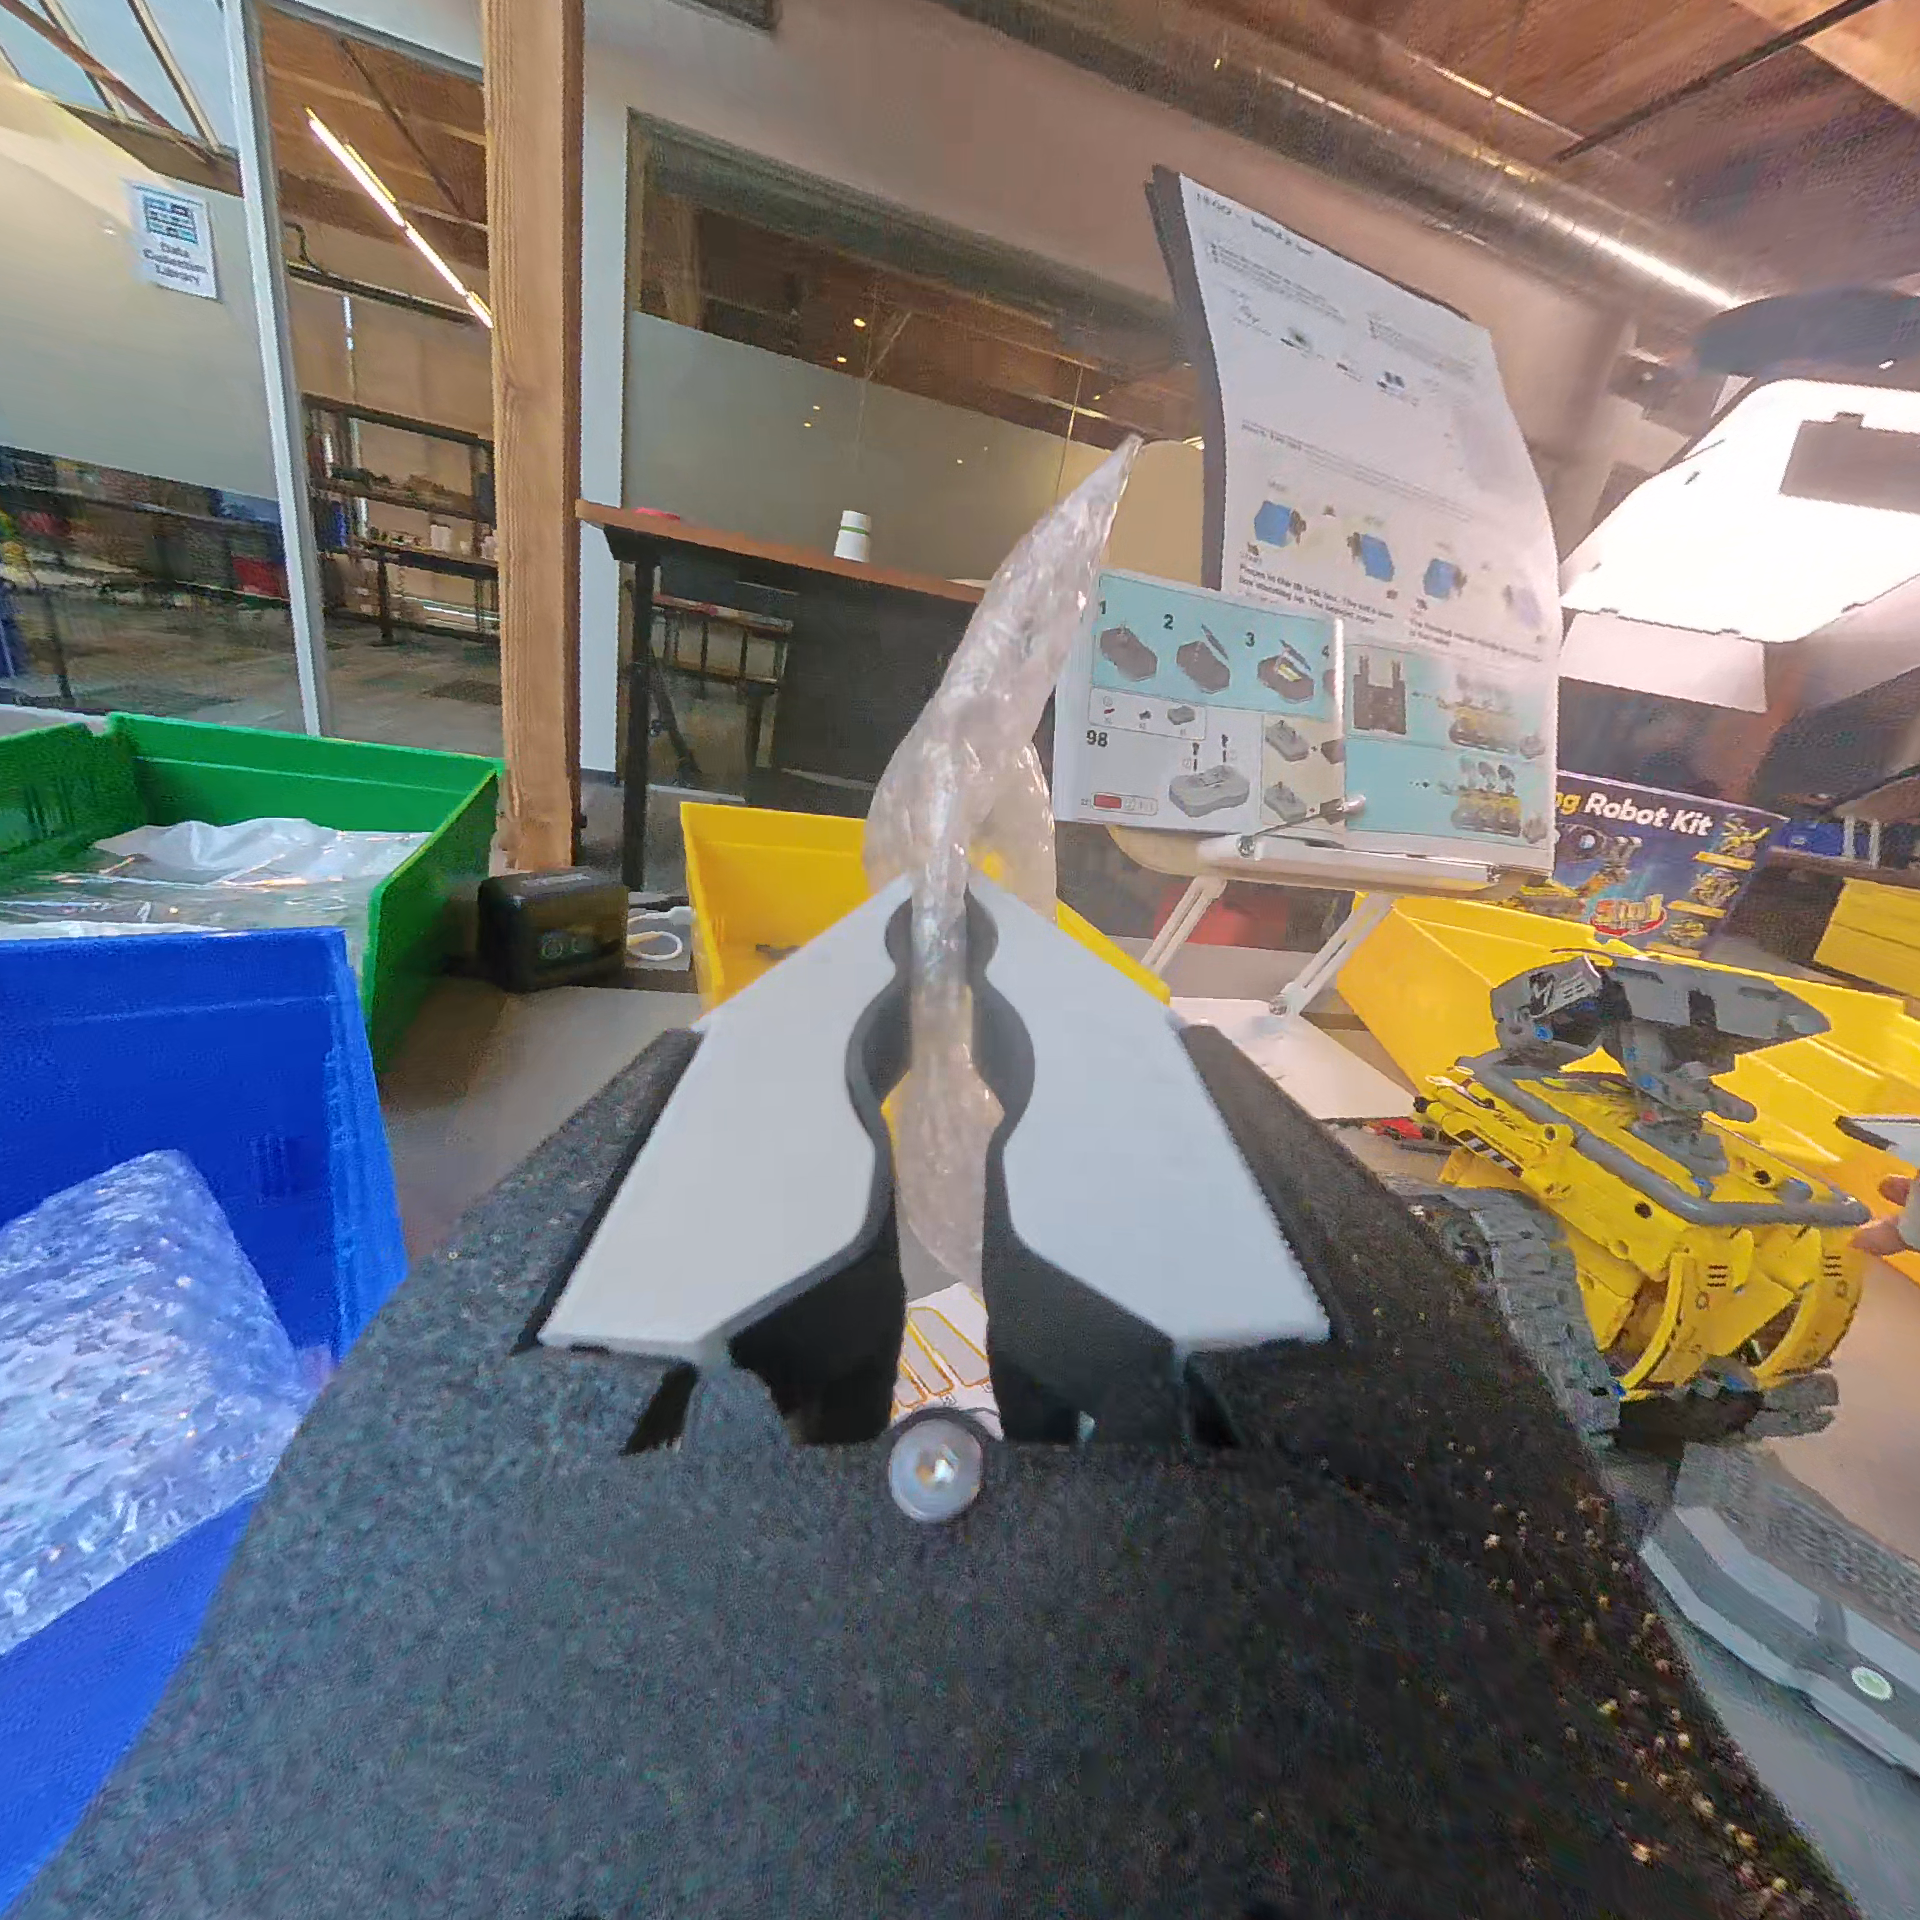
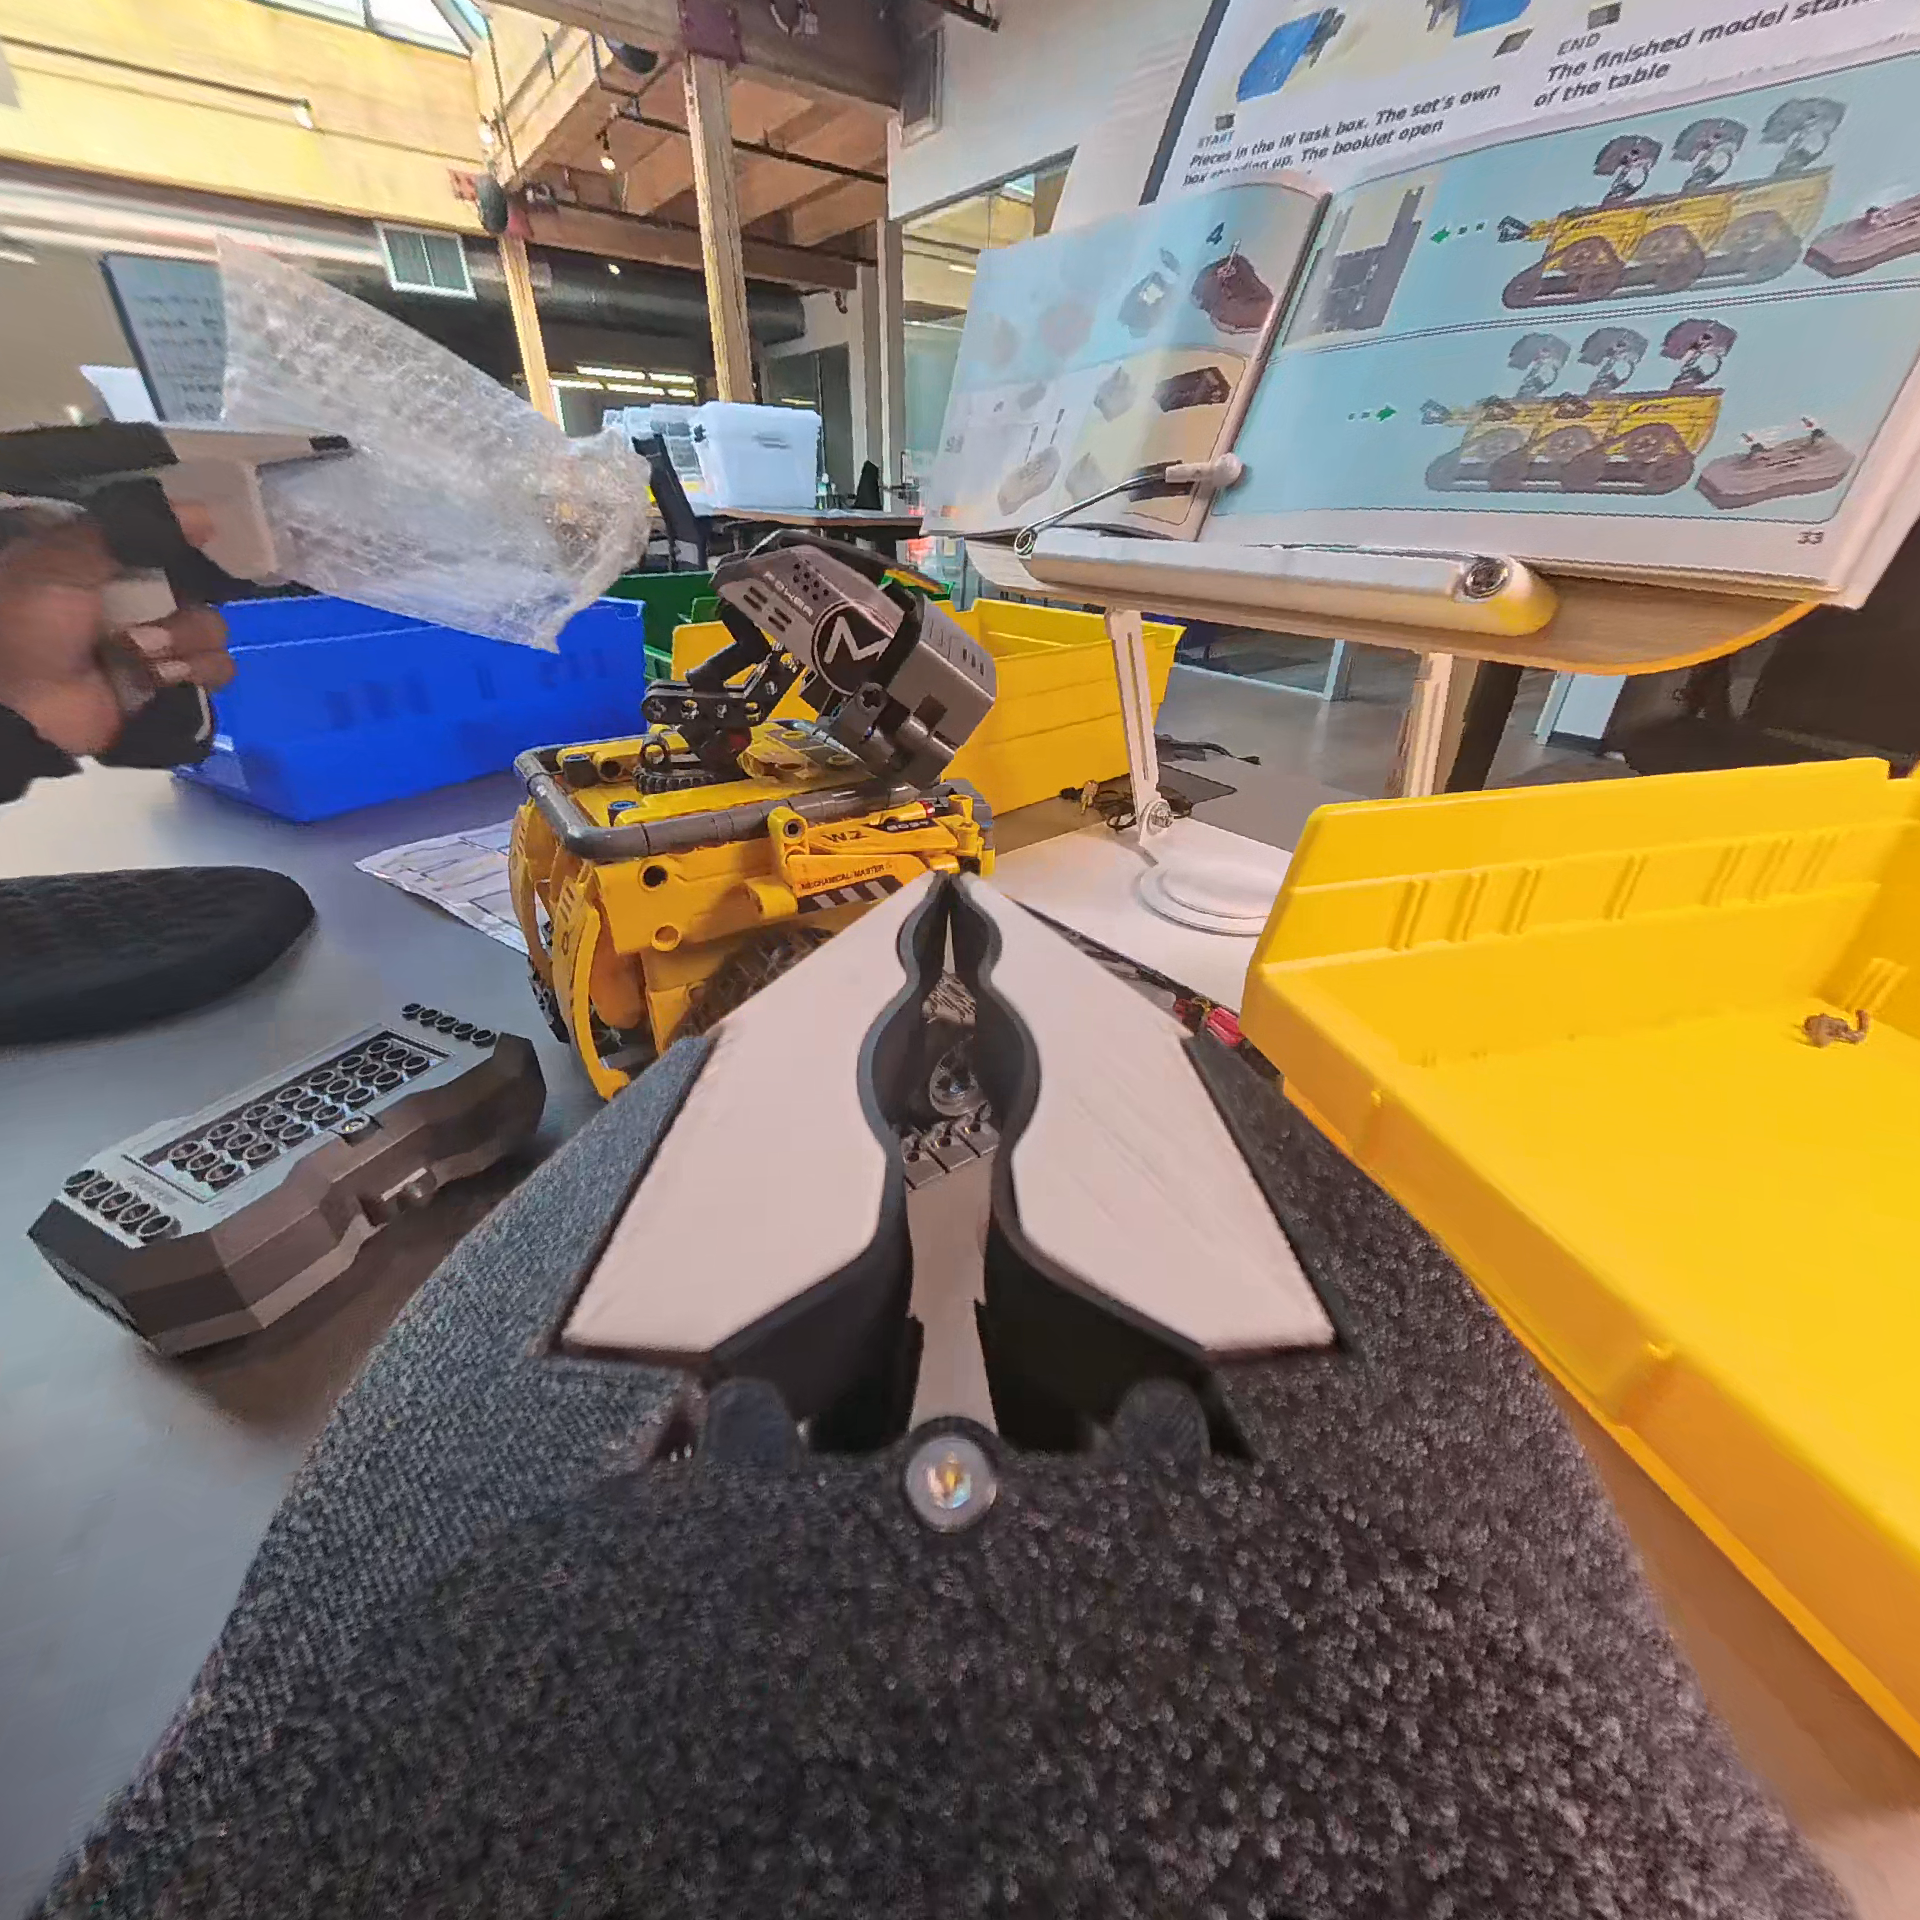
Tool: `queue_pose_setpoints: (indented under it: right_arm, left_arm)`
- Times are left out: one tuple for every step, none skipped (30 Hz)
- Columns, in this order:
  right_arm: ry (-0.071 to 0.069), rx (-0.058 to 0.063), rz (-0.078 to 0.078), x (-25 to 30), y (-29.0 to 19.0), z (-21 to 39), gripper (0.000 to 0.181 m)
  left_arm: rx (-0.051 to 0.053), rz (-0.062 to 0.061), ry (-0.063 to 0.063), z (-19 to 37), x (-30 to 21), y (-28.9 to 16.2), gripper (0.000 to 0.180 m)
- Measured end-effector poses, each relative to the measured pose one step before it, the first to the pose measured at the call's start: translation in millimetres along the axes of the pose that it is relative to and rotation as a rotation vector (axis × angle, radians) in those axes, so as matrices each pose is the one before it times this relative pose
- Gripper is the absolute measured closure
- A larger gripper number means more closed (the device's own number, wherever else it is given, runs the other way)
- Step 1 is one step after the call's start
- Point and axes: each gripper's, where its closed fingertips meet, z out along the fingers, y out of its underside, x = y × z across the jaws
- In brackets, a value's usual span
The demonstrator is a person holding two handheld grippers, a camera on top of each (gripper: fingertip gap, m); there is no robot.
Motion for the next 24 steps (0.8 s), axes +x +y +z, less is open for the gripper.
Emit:
queue_pose_setpoints:
  right_arm:
    - [0.0006, -0.0080, -0.0043, -0.34, 1.88, 0.91, 0.181]
    - [-0.0033, -0.0026, 0.0005, -0.50, 0.29, 0.53, 0.181]
    - [0.0004, 0.0027, 0.0018, 0.20, -0.27, 0.33, 0.181]
    - [0.0061, 0.0041, 0.0032, 1.36, -0.56, 0.08, 0.181]
    - [0.0053, 0.0075, 0.0044, 1.24, -0.97, -0.17, 0.181]
    - [-0.0005, 0.0046, 0.0072, 0.37, -0.55, 0.05, 0.181]
    - [-0.0024, -0.0001, 0.0078, 0.10, 0.23, 0.22, 0.181]
    - [0.0021, 0.0026, 0.0028, 0.31, -0.37, 0.11, 0.181]
    - [0.0022, 0.0039, -0.0018, 0.17, -0.56, 0.03, 0.181]
    - [-0.0001, -0.0022, -0.0013, -0.29, 0.43, 0.29, 0.181]
    - [0.0021, -0.0015, -0.0019, -0.02, 0.23, 0.23, 0.181]
    - [0.0060, -0.0003, -0.0036, 0.48, 0.04, -0.01, 0.181]
    - [0.0044, -0.0003, -0.0026, 0.29, 0.14, -0.01, 0.181]
    - [0.0064, -0.0008, -0.0024, 0.64, 0.02, 0.08, 0.181]
    - [0.0069, -0.0006, -0.0022, 0.71, 0.08, -0.02, 0.181]
    - [0.0045, -0.0012, -0.0009, 0.56, 0.17, 0.09, 0.181]
    - [0.0046, -0.0033, -0.0006, 0.59, 0.49, 0.26, 0.181]
    - [0.0050, -0.0038, -0.0008, 0.71, 0.58, 0.53, 0.181]
    - [0.0046, -0.0033, -0.0017, 0.65, 0.50, 0.35, 0.181]
    - [0.0035, -0.0029, -0.0028, 0.28, 0.33, 0.33, 0.181]
    - [0.0035, -0.0004, -0.0037, 0.13, -0.06, -0.04, 0.181]
    - [0.0036, 0.0022, -0.0046, 0.03, -0.36, -0.42, 0.181]
    - [0.0043, 0.0000, -0.0069, 0.27, -0.15, -0.47, 0.181]
    - [0.0050, -0.0024, -0.0093, 0.57, 0.17, -0.74, 0.181]
  left_arm:
    - [-0.0071, 0.0054, -0.0098, 4.31, -1.15, 1.49, 0.178]
    - [-0.0079, 0.0019, 0.0021, 4.44, 1.21, 1.26, 0.178]
    - [-0.0132, 0.0007, 0.0011, 3.98, 1.25, 1.76, 0.178]
    - [-0.0155, 0.0032, 0.0028, 3.53, 1.19, 1.53, 0.178]
    - [-0.0196, 0.0033, 0.0102, 4.21, 2.23, 0.75, 0.178]
    - [-0.0184, 0.0082, 0.0070, 2.75, 1.62, -0.64, 0.178]
    - [-0.0174, 0.0255, 0.0053, 2.48, 0.35, -2.60, 0.178]
    - [-0.0158, 0.0439, -0.0024, 2.82, -2.31, -4.99, 0.179]
    - [-0.0074, 0.0659, -0.0183, 2.58, -6.08, -8.49, 0.179]
    - [-0.0031, 0.0859, -0.0324, 1.74, -10.56, -10.79, 0.178]
    - [-0.0078, 0.0975, -0.0450, 3.79, -14.46, -11.46, 0.179]
    - [-0.0083, 0.0944, -0.0468, 5.49, -17.35, -10.40, 0.179]
    - [-0.0081, 0.0746, -0.0321, 8.06, -16.39, -9.18, 0.179]
    - [-0.0076, 0.0514, -0.0127, 10.64, -13.88, -7.09, 0.179]
    - [-0.0077, 0.0398, -0.0008, 11.21, -11.73, -5.41, 0.179]
    - [-0.0087, 0.0464, 0.0075, 13.50, -7.69, -3.40, 0.179]
    - [-0.0087, 0.0500, 0.0198, 14.61, -2.84, -1.16, 0.178]
    - [-0.0080, 0.0288, 0.0298, 15.20, 1.15, 0.38, 0.179]
    - [0.0007, -0.0082, 0.0589, 14.84, 6.58, 0.02, 0.179]
    - [0.0069, -0.0320, 0.0754, 13.94, 9.14, -0.14, 0.179]
    - [-0.0021, -0.0342, 0.0444, 13.52, 4.23, 2.31, 0.179]
    - [-0.0130, -0.0200, 0.0277, 11.03, 1.86, 5.27, 0.179]
    - [-0.0217, -0.0221, 0.0403, 12.90, 4.51, 6.56, 0.179]
    - [-0.0103, -0.0269, 0.0468, 12.64, 5.82, 5.26, 0.178]
